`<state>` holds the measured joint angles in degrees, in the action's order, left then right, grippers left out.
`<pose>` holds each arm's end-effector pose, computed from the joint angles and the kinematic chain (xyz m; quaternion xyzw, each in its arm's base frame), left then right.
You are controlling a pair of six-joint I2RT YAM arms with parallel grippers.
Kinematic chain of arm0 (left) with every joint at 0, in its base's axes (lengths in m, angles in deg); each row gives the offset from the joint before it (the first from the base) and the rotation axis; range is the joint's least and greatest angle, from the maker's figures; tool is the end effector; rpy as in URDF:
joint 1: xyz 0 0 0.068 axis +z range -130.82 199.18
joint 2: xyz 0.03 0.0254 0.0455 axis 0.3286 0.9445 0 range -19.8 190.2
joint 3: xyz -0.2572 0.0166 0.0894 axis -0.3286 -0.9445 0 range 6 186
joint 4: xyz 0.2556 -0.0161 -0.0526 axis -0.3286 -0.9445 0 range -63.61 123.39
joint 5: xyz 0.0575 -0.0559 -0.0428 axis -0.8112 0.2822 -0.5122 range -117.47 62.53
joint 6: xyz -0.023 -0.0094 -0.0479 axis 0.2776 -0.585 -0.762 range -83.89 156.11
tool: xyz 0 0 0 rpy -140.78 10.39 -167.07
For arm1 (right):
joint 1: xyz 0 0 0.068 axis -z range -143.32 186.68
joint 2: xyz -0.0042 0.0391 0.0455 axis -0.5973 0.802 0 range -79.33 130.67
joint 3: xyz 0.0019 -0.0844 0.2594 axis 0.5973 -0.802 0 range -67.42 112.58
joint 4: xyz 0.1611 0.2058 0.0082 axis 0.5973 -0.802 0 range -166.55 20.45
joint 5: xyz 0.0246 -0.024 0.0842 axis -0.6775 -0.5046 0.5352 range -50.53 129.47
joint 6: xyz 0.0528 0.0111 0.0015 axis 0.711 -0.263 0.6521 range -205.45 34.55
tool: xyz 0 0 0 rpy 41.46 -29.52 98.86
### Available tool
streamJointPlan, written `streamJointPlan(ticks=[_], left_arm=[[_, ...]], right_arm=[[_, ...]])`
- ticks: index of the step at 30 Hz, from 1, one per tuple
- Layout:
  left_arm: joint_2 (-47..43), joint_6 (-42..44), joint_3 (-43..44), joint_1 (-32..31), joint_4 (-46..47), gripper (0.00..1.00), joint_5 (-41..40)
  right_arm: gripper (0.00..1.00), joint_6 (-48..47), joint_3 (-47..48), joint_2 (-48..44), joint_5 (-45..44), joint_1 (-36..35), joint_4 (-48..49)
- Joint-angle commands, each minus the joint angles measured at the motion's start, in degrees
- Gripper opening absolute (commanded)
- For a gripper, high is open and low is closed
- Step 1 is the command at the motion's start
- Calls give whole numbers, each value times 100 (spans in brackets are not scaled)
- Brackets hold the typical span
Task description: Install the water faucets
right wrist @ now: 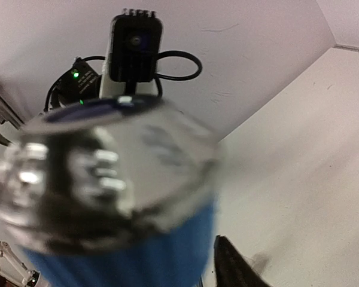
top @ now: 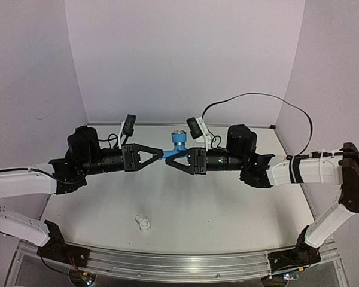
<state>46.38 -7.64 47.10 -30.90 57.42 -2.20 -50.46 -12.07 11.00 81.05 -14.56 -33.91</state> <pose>0.1595 -0.2145 0.3035 0.1915 0.6867 -0.6059 0.3530 0.2053 0.2934 0.2873 -0.3428 0.6150 0.6365 0.3148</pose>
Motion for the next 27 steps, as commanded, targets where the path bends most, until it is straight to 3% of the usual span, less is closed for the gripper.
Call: streamJointPlan(ticks=[1,3,6,8,12,23,25,27], left_arm=[[-16,-17,73,-10,414,0,0],[-1,-3,73,-10,409,0,-4],[34,18,73,-8,399,0,12],[49,32,90,-10,391,0,23],[62,30,86,-10,391,0,47],[98,-10,69,-10,379,0,115],[112,-11,85,-10,383,0,134],[123,-12,91,-10,381,0,149]], right_arm=[[27,63,221,-70,69,0,359],[27,94,175,-109,30,5,447],[42,195,157,-132,8,6,555],[42,258,144,-121,-26,2,637],[29,301,158,-69,17,4,761],[28,651,253,187,162,2,1121],[22,696,284,267,231,2,1182],[4,726,303,322,297,5,1221]])
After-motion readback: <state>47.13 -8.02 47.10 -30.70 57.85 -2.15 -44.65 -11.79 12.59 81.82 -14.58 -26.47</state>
